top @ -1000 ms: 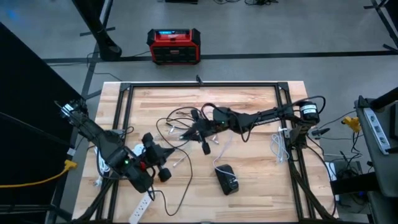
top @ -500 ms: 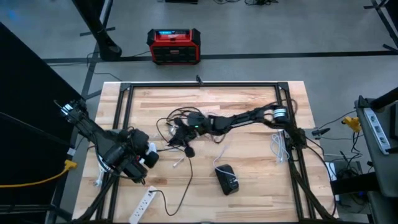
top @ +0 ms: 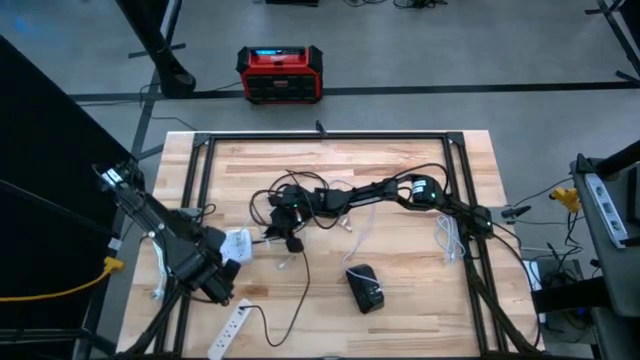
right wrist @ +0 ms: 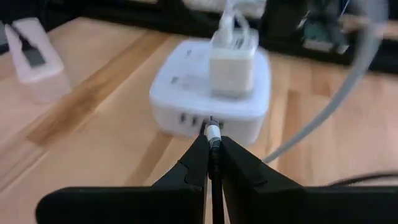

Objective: Insert USB
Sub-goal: Insert the black charger cable into the top white outlet extension

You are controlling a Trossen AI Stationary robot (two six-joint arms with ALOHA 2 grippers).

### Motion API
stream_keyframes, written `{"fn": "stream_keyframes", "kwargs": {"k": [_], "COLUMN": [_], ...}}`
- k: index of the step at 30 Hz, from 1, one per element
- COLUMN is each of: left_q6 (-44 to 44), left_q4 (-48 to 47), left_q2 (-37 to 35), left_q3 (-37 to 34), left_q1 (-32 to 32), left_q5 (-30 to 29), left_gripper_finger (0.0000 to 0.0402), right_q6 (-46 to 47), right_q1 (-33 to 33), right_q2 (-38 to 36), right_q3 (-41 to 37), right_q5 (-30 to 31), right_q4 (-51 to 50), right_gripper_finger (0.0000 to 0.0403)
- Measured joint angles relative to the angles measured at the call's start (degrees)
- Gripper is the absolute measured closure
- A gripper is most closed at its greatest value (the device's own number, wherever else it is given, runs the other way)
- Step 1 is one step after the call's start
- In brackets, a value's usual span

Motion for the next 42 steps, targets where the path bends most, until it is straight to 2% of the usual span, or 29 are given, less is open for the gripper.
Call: {"fn": "stream_keyframes", "kwargs": {"k": [4, 10, 17, 26, 32, 42], "left_q6": [-6.36, -15.37, -15.88, -15.67, -15.62, -15.62], "left_q4": [1.43, 14.15, 25.99, 37.71, 38.84, 39.56], "left_q2": [0.00, 0.02, 0.02, -0.24, -0.51, -0.52], "left_q3": [-1.65, -6.29, -15.55, -23.42, -24.63, -24.76], "left_q1": [-2.74, -7.23, -7.41, -7.43, -7.53, -7.73], "left_q5": [7.04, 6.98, 7.05, 7.56, 7.34, 5.68], "left_gripper_finger": [0.0401, 0.0401, 0.0401, 0.0401, 0.0401, 0.0401], "right_q6": [-0.21, -2.16, -3.45, -2.61, -1.36, 7.27], "right_q1": [-0.67, -0.74, -0.52, 0.25, 1.56, 1.84], "right_q2": [0.02, 2.56, 7.71, 8.20, 9.18, 11.89], "right_q3": [2.21, 6.16, 11.69, 11.66, 11.65, 11.63], "right_q5": [0.31, 0.20, -0.15, 1.42, 1.44, 3.05], "right_q4": [0.39, -1.88, -9.49, -7.02, -3.73, 2.95], "right_gripper_finger": [0.0389, 0.0389, 0.0389, 0.0389, 0.0389, 0.0389]}}
